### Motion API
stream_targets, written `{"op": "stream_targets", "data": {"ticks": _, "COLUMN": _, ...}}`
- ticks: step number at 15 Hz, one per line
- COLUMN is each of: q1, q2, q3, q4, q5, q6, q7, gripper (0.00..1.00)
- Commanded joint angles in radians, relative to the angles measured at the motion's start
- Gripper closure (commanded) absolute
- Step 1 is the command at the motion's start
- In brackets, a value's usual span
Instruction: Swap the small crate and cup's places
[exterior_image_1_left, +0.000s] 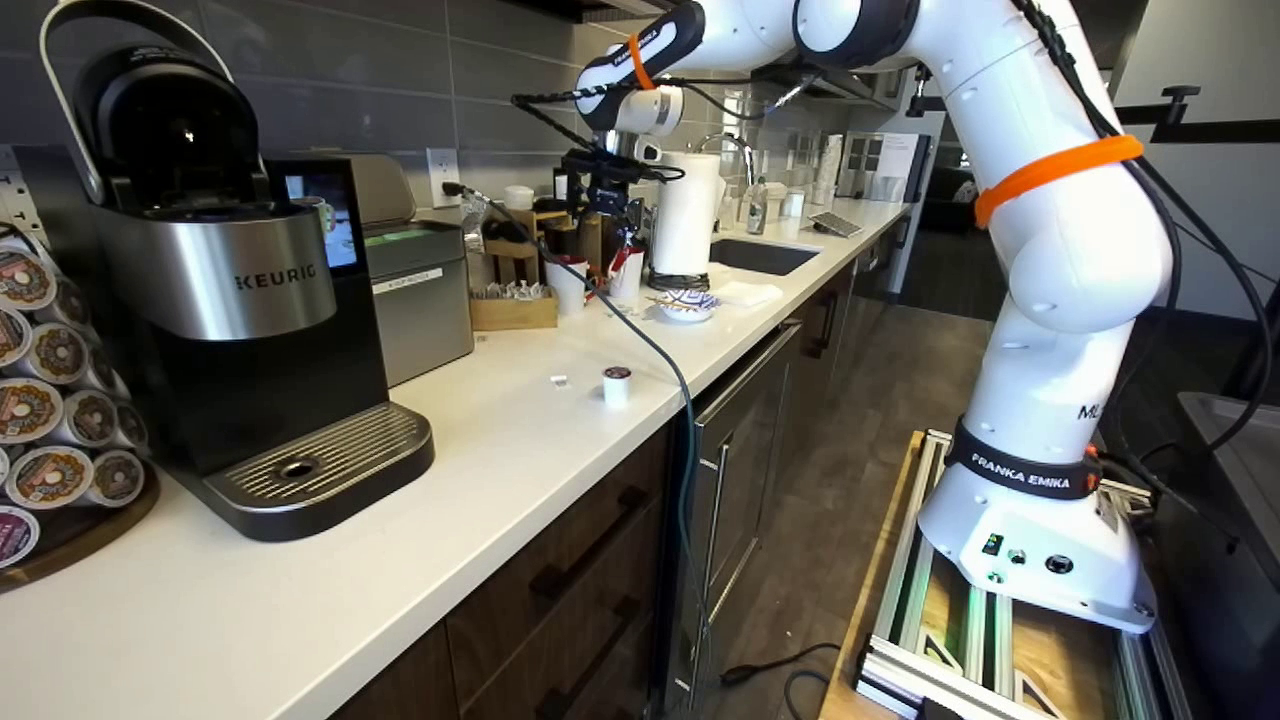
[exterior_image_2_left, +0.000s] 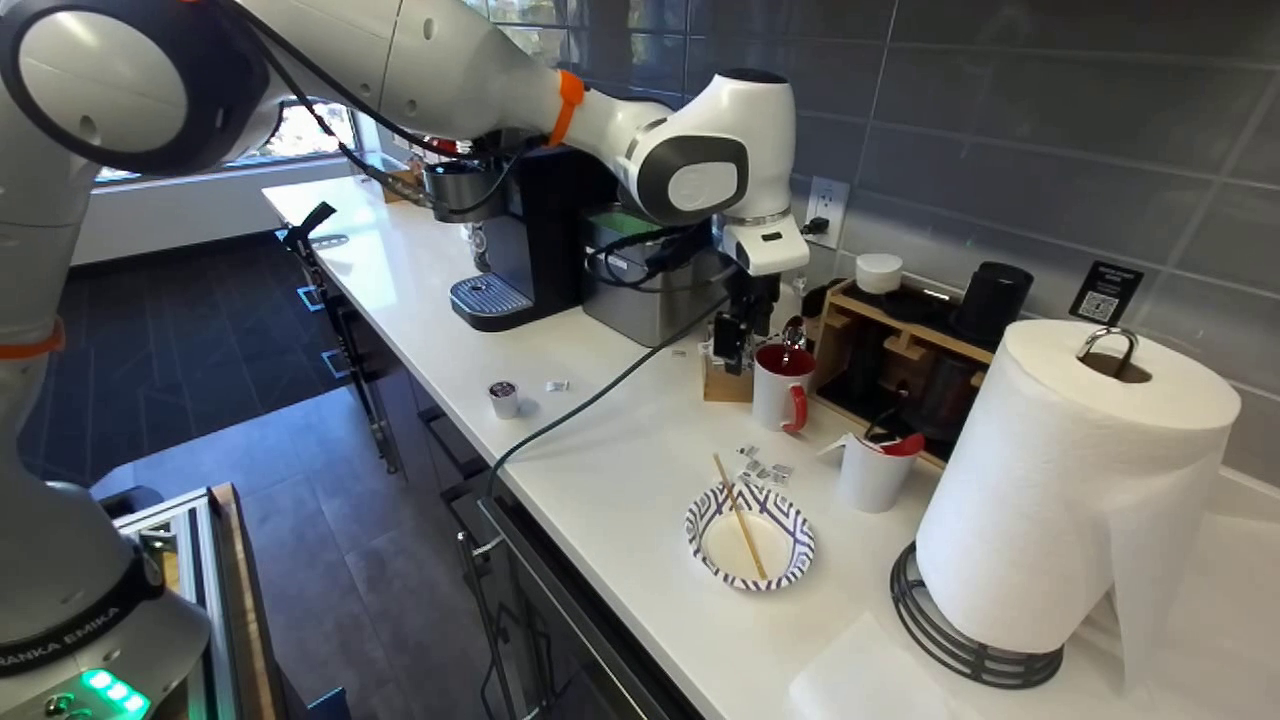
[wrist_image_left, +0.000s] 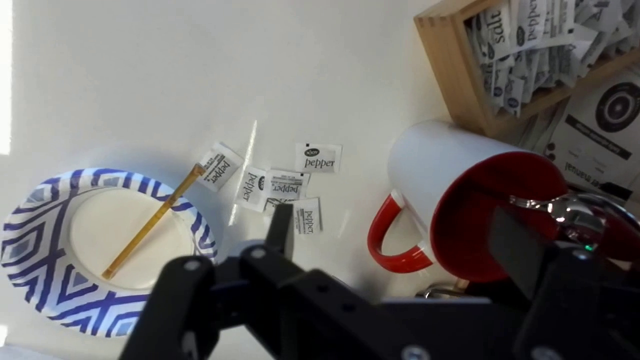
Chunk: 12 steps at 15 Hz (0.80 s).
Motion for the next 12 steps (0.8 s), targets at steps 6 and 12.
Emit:
{"op": "stream_targets", "data": {"ticks": 6, "q1": -0.007, "q2": 0.19, "q3": 0.014, "q4": 0.228, "q5": -0.007, "q6": -0.052, "q7": 0.103, "gripper": 0.0}}
{"op": "stream_targets", "data": {"ticks": 12, "q1": -0.023, "q2": 0.289, "q3": 0.016, "q4": 0.343, "q5": -0.004, "q6": -0.065, "q7": 0.181, "gripper": 0.13}}
